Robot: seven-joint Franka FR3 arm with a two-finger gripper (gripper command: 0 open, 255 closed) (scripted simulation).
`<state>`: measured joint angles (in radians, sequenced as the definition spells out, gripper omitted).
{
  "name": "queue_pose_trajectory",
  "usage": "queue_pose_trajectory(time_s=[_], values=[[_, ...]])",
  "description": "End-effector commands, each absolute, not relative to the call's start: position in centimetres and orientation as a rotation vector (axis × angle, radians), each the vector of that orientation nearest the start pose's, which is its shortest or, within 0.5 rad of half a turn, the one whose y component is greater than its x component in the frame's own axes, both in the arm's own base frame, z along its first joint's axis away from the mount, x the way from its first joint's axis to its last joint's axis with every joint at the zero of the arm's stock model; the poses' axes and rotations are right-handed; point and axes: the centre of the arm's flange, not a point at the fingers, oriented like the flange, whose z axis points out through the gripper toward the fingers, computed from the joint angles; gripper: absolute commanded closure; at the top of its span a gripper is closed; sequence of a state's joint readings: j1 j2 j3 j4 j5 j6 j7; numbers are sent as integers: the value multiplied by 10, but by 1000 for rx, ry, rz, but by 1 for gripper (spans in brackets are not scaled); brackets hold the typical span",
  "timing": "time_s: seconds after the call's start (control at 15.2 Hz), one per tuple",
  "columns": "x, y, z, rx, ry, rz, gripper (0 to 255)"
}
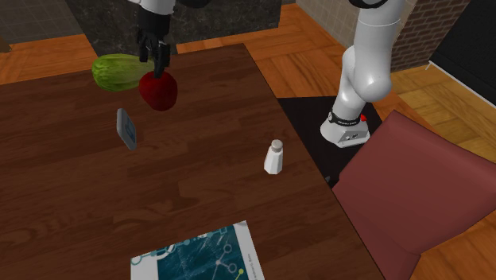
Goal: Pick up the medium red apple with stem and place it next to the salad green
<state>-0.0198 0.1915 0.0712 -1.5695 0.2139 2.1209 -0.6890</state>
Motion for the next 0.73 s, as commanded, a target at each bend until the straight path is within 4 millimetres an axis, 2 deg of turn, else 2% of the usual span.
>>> queue_pose_trajectory(time_s=[0.0, 0.13, 0.66], values=[[647, 35, 587, -2828, -965, -618, 0], [639, 30, 608, -2828, -965, -618, 0], [639, 30, 608, -2828, -965, -618, 0]])
